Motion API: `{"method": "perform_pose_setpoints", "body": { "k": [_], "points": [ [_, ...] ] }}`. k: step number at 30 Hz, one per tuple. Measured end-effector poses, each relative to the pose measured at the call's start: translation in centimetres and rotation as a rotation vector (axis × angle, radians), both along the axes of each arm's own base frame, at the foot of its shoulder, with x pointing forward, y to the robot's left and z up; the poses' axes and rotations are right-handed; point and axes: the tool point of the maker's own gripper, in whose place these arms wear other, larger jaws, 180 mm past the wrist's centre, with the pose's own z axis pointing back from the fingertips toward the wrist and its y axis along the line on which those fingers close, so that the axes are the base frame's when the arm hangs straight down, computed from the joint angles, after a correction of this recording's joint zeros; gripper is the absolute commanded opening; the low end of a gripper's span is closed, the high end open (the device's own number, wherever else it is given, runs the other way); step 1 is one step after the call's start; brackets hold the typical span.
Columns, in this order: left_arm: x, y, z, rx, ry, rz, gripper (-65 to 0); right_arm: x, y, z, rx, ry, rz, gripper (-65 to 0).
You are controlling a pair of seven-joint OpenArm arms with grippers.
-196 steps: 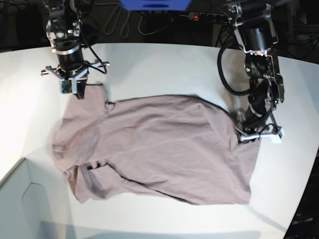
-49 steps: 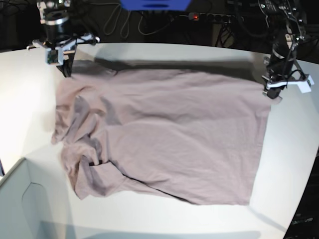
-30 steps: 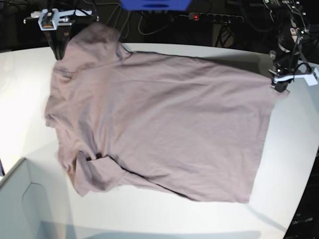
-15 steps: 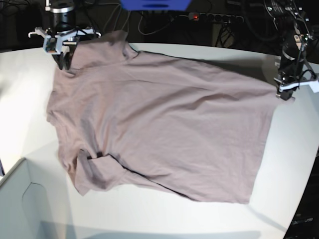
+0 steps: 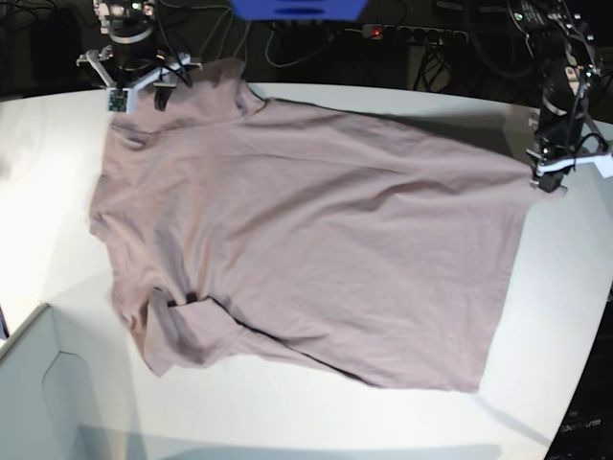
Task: Layout the t-shirt on the table in an organized manner, then fold the t-shirt properly
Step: 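Drag the shirt further, stretching its edge between both grippers, then lift the shirt high with both grippers so it hangs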
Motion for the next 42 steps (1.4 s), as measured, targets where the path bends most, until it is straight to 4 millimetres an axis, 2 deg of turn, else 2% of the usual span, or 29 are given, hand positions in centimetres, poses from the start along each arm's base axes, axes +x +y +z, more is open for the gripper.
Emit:
{"method": "perform_pose_setpoints", "body": {
  "k": [8, 13, 15, 16, 20, 25, 28, 31, 34, 37, 42],
  "points": [
    [0.0, 0.0, 0.0, 0.0, 0.001, 0.0, -65.0, -0.9, 0.5, -1.1, 0.02, 0.04, -0.019, -29.1],
    [0.0, 0.0, 0.0, 0.0, 0.001, 0.0, -65.0, 0.1, 0.7, -1.8, 0.032, 0.002, -0.026, -29.9],
    [0.0, 0.0, 0.0, 0.0, 0.0, 0.0, -65.0, 0.2, 0.8, -1.8, 0.034, -0.004, -0.024, -34.3],
    [0.0, 0.0, 0.0, 0.0, 0.0, 0.0, -65.0, 0.3, 0.9, -1.9, 0.035, -0.006, -0.023, -38.5],
    [0.0, 0.0, 0.0, 0.0, -0.001, 0.001, -65.0, 0.6, 1.0, -1.8, 0.036, -0.009, -0.019, -64.3],
    [0.1, 0.0, 0.0, 0.0, -0.002, 0.001, -65.0, 0.8, 0.8, -1.7, 0.03, -0.006, -0.019, -65.0],
    [0.1, 0.0, 0.0, 0.0, -0.002, 0.001, -65.0, 0.9, 0.4, -0.8, 0.022, 0.014, -0.012, -65.0],
    [0.1, 0.0, 0.2, 0.001, -0.005, -0.002, -65.0, 2.9, -0.5, 2.2, -0.016, -0.068, 0.011, -65.0],
    [0.8, 0.0, 0.5, 0.01, -0.011, -0.017, -65.0, 6.1, -1.1, 5.9, -0.053, -0.188, 0.045, -65.0],
    [3.7, -0.2, 2.4, 0.04, -0.064, -0.065, -65.0, 10.2, -1.3, 9.5, -0.076, -0.322, 0.062, -65.0],
    [10.2, -1.1, 6.7, 0.101, -0.174, -0.185, -65.0, 16.3, 0.0, 13.3, -0.056, -0.449, 0.161, -65.0]
  ]
}}
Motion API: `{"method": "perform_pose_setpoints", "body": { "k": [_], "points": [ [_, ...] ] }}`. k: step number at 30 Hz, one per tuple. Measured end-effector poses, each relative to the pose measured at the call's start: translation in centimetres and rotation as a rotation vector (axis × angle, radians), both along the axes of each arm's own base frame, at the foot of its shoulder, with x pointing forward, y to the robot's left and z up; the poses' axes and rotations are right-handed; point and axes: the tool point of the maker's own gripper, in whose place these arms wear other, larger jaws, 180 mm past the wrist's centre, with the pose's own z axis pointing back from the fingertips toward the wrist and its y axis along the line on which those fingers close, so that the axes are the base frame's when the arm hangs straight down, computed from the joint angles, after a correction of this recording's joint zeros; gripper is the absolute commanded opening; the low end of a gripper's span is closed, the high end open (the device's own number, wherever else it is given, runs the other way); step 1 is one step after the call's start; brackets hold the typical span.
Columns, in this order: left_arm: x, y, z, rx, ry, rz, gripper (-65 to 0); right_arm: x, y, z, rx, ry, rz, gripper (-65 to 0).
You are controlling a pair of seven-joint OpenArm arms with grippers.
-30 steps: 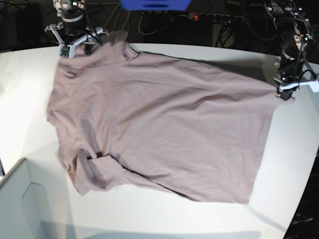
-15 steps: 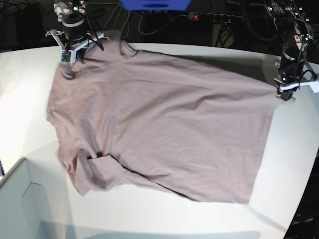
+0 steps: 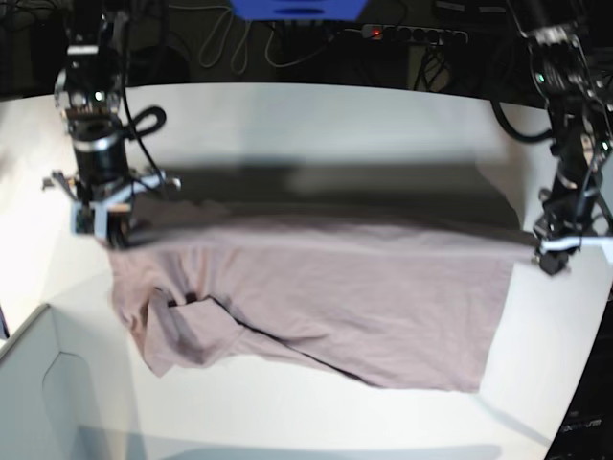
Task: Layout the t-shirt on the table in an organized manner, then fold the t-shirt properly
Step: 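Lift the shirt high with both grippers so it hangs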
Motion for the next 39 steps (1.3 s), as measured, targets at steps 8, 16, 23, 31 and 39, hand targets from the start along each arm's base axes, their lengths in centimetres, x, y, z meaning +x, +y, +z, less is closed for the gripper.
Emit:
{"method": "perform_pose_setpoints", "body": {
  "k": [8, 16, 23, 31, 39],
  "points": [
    [10.3, -1.7, 7.6, 0.07, -0.152, -0.132, -65.0, 11.1, 1.3, 5.9, 0.003, -0.062, 0.09, -65.0],
    [19.1, -4.6, 14.1, 0.077, -0.218, -0.21, -65.0, 21.4, -0.7, 14.1, -0.022, -0.17, 0.105, -65.0],
    [24.3, -6.0, 20.9, 0.083, -0.288, -0.221, -65.0, 26.9, -4.2, 25.6, -0.04, -0.348, 0.063, -65.0],
    [25.5, -6.2, 28.7, 0.085, -0.44, -0.199, -65.0, 27.4, -4.8, 33.0, -0.05, -0.482, 0.053, -65.0],
    [25.4, -6.3, 28.3, 0.085, -0.437, -0.201, -65.0, 24.2, -3.9, 29.7, -0.104, -0.486, 0.068, -65.0]
  ]
}}
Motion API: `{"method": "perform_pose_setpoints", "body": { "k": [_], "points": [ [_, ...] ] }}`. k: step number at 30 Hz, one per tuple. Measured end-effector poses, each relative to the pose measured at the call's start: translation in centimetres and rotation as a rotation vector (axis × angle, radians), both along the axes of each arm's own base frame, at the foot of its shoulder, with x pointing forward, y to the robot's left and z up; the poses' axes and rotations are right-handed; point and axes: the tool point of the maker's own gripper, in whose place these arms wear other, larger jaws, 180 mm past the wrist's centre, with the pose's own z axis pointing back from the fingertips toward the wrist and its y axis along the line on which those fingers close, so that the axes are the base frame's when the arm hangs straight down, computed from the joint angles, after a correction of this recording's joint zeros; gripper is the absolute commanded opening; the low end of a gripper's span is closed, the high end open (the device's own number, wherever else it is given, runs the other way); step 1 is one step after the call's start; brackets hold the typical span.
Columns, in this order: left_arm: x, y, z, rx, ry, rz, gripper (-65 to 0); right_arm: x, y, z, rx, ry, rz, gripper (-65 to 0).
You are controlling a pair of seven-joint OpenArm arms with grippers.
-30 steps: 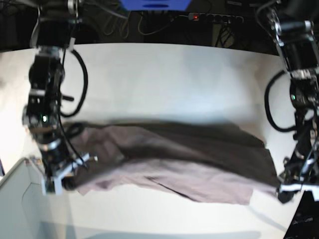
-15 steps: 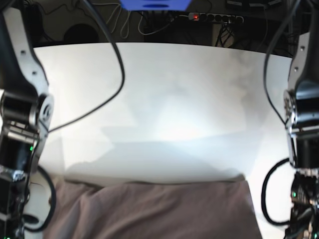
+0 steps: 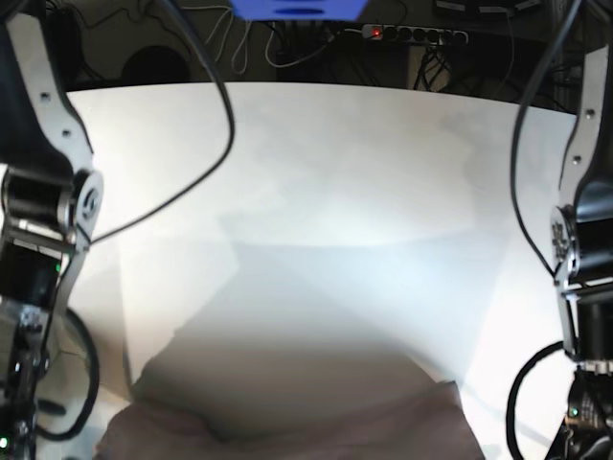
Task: Layout the t-shirt on the table in an organized manner, then fold the t-shirt properly
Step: 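Lift the shirt high with both grippers so it hangs, then lower the hanging shirt flat onto the table with both grippers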
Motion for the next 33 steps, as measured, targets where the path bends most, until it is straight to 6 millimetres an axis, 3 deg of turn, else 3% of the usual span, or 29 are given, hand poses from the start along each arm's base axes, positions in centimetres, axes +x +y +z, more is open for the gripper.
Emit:
{"method": "perform_pose_setpoints", "body": {
  "k": [3, 6, 12, 14, 17, 23, 27, 29, 33],
  "points": [
    [-0.7, -0.2, -2.9, 0.008, 0.036, -0.004, -65.0, -2.2, 0.6, -3.0, -0.029, 0.025, 0.002, -65.0],
    [-2.5, -1.1, -7.3, 0.038, 0.096, -0.023, -65.0, -5.0, 1.2, -6.8, -0.052, 0.072, 0.01, -65.0],
    [-7.9, -2.2, -10.9, 0.115, 0.073, -0.068, -65.0, -12.0, 3.1, -13.6, -0.094, 0.17, 0.049, -65.0],
    [-10.1, -1.6, -14.7, 0.12, 0.145, -0.051, -65.0, -14.2, 3.1, -16.7, -0.098, 0.246, 0.046, -65.0],
    [-14.7, -0.9, -20.1, 0.082, 0.252, -0.043, -65.0, -17.2, 3.4, -19.4, -0.049, 0.293, 0.035, -65.0],
    [-22.3, 4.2, -25.5, 0.019, 0.345, 0.125, -65.0, -22.9, 3.6, -24.4, 0.005, 0.368, 0.026, -65.0],
    [-26.4, 4.8, -31.5, -0.05, 0.499, 0.165, -65.0, -26.5, 4.7, -27.7, 0.041, 0.452, 0.043, -65.0],
    [-28.0, 5.4, -34.1, -0.062, 0.576, 0.192, -65.0, -28.0, 4.9, -29.0, 0.057, 0.494, 0.037, -65.0],
    [-28.7, 5.6, -35.5, -0.073, 0.606, 0.194, -65.0, -30.5, 5.4, -30.2, 0.086, 0.519, 0.038, -65.0]
  ]
}}
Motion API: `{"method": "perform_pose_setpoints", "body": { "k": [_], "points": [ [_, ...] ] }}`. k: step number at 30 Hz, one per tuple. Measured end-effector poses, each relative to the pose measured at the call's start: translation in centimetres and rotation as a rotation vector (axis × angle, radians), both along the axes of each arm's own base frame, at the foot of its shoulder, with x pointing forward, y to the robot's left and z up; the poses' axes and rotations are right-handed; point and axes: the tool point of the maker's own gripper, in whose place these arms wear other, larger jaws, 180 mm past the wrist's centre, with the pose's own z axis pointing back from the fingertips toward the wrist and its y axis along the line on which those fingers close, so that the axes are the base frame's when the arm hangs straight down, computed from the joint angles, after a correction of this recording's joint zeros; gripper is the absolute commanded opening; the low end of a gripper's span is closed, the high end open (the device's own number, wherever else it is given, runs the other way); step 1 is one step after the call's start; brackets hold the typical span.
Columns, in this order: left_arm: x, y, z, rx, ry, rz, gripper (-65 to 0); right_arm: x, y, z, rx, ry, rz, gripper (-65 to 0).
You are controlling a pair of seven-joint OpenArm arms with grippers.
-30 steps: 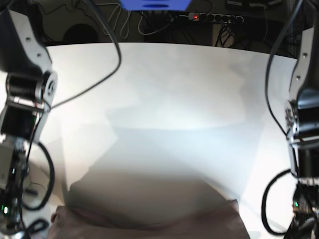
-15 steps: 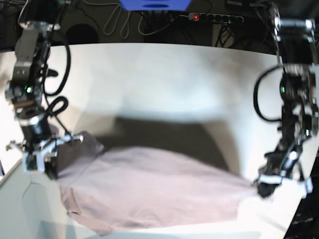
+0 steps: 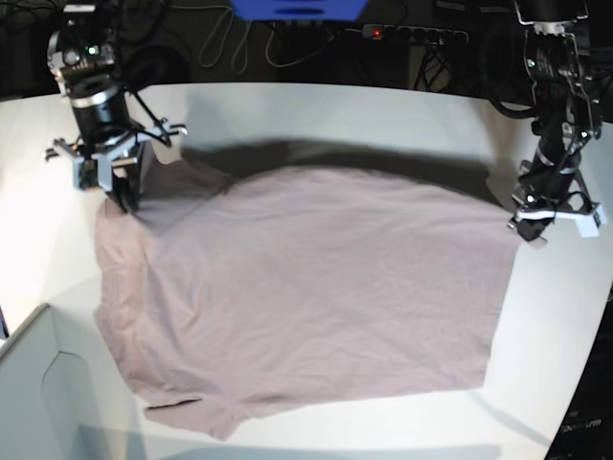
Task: Layout the t-shirt on the table in an organized manner, then fold the t-shirt properly
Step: 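Lower the hanging shirt flat onto the table with both grippers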
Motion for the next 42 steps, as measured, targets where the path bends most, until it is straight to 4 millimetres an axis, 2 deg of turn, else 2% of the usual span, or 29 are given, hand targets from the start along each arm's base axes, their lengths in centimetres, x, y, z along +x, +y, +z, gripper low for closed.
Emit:
{"method": "perform_pose_setpoints", "body": {
  "k": [4, 7, 12, 14, 16, 19, 22, 26, 29, 32, 35, 37, 42],
  "points": [
    [-1.9, 0.2, -1.6, -0.001, 0.051, 0.007, -65.0, -2.9, 0.0, -1.7, 0.001, 0.072, 0.002, -65.0],
    [-3.5, 0.2, -2.7, 0.001, 0.095, 0.009, -65.0, -3.8, 0.1, -1.8, 0.003, 0.076, 0.004, -65.0],
    [-4.5, 1.9, -2.5, 0.006, 0.088, 0.059, -65.0, -5.2, 0.1, -2.9, 0.005, 0.12, 0.004, -65.0],
    [-5.4, 2.5, -2.7, 0.002, 0.098, 0.085, -65.0, -5.6, -0.1, -4.1, 0.012, 0.148, 0.0, -65.0],
    [-6.1, 3.2, -2.5, 0.0, 0.099, 0.112, -65.0, -5.8, -0.4, -6.0, 0.018, 0.195, -0.009, -65.0],
    [-5.8, 4.2, -1.4, 0.022, 0.071, 0.132, -65.0, -5.0, -0.6, -7.8, 0.036, 0.217, -0.023, -65.0],
    [-5.4, 3.9, -1.2, 0.018, 0.062, 0.125, -65.0, -3.8, -0.7, -8.4, 0.043, 0.212, -0.03, -64.2],
    [-5.6, 3.9, -1.4, 0.018, 0.068, 0.124, -65.0, -2.9, -1.1, -8.3, 0.031, 0.203, -0.024, -50.8],
    [-5.6, 3.9, -1.4, 0.018, 0.068, 0.124, -65.0, -1.5, -1.8, -7.5, 0.014, 0.168, -0.027, -39.0],
    [-5.4, 3.9, -1.2, 0.017, 0.062, 0.123, -65.0, -1.3, -2.8, -6.4, 0.0, 0.158, -0.061, -30.4],
    [-5.4, 3.9, -1.2, 0.017, 0.063, 0.123, -65.0, -3.4, -4.3, -5.6, -0.019, 0.168, -0.117, -27.4],
    [-5.3, 3.9, -1.2, 0.017, 0.059, 0.124, -65.0, -5.1, -3.8, -5.7, -0.003, 0.194, -0.14, -27.4],
    [-5.2, 3.8, -1.1, 0.018, 0.059, 0.121, -65.0, -7.7, -2.6, -5.9, 0.024, 0.23, -0.157, -27.0]
  ]
}}
